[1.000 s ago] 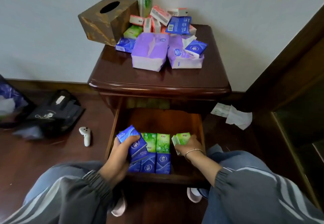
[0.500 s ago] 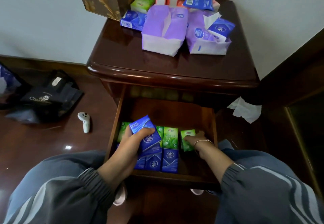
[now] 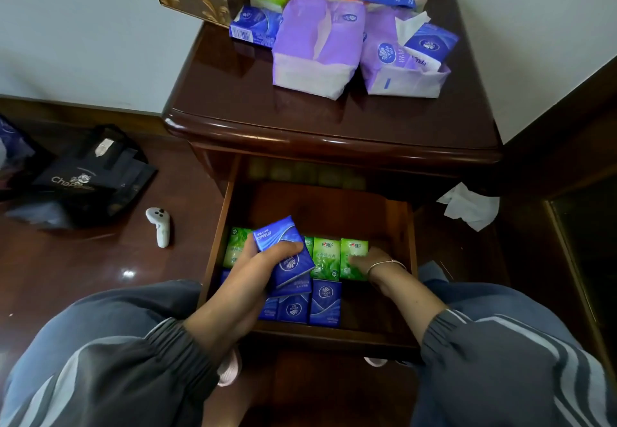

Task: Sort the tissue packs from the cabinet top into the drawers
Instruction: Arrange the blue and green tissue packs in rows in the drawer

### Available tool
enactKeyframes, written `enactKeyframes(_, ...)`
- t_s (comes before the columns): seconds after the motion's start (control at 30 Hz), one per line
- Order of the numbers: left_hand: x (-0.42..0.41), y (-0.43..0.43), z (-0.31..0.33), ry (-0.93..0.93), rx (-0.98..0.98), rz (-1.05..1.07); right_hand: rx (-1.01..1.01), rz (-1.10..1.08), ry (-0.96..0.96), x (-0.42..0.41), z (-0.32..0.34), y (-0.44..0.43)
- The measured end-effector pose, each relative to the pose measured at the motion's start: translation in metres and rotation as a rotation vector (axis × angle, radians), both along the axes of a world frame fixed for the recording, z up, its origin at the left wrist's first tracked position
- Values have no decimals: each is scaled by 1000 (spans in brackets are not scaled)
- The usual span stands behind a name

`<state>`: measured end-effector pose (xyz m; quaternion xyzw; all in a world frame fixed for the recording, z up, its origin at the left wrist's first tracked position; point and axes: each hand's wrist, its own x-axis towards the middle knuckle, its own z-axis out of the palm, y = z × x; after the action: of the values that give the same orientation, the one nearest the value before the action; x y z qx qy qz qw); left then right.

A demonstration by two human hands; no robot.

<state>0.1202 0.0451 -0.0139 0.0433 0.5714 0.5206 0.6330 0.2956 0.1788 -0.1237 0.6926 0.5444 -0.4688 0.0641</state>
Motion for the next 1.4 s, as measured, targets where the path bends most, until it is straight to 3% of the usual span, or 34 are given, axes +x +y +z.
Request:
enactKeyframes(0.1,-1,0,-1,2,2,-11,133,6,47,2,4,10)
enactKeyframes(0.3,-3,1,-4,23,-1,-30,132,85,88,-3,-3,8)
enactKeyframes(0.43,-1,3,-7,48,5,-45,115,-12,95,-1,4,3)
enactKeyframes(0.5,-1,4,-8,64,9,-41,235,-52,87,-3,23,0)
enactKeyframes(0.57,-1,5,-9,107,5,-52,332,-43,210,-9,54,-6)
enactKeyframes(0.63,-1,5,-12,213,2,-128,204,41,441,-17,89,-17)
enactKeyframes(0.7,2,4,-14,343,14,-260,-17,226,527,-22,117,-29)
enactKeyframes(0.83,12,0,-18,474,85,-481,-140,410,456,-20,132,-40)
enactKeyframes(1.0,22,-5,-17,445,77,-616,-212,354,432,-2,122,-39)
enactKeyframes(1.13,23,-5,-14,401,49,-720,-301,185,356,32,113,-18)
enactKeyframes(1.3,12,2,-22,600,-136,-573,-292,209,45,50,93,-2)
enactKeyframes(1.4,11,2,-21,632,-173,-566,-216,361,-101,38,84,-3)
